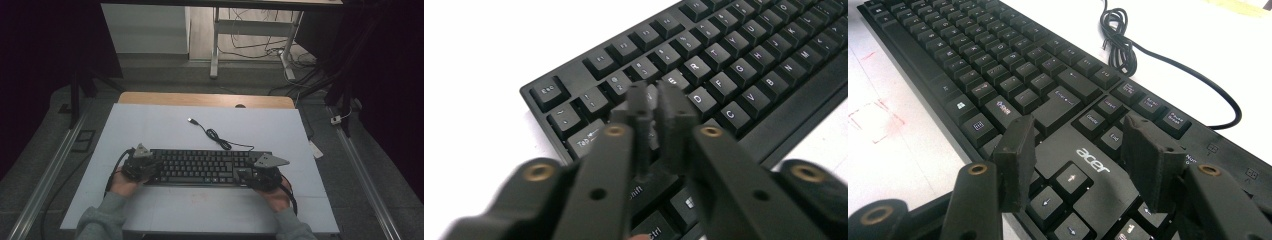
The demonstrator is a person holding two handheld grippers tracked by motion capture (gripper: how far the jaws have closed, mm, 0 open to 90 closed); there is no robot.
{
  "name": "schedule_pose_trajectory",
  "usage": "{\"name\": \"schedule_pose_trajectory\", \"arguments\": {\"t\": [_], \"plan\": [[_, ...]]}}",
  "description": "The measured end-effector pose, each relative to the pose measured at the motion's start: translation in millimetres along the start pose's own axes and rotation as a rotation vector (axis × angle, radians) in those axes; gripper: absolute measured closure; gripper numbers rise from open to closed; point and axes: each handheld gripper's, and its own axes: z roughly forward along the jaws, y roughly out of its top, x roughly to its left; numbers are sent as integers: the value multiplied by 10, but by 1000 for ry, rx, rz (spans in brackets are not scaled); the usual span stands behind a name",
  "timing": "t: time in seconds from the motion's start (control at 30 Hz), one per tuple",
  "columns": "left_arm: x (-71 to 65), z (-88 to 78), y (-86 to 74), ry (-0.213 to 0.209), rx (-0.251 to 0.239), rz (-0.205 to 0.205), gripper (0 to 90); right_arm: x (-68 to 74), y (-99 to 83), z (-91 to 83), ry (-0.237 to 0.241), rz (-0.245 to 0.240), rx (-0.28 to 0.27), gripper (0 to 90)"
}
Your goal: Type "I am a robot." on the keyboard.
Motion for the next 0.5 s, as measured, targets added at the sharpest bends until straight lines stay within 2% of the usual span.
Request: {"name": "schedule_pose_trajectory", "arguments": {"t": [0.13,0.5], "plan": [[-10,28,-2,-3,17,14,892,2,-1,3,0,2,2,477],[-8,71,-16,12,32,11,892,5,-2,8,-1,-1,0,476]]}}
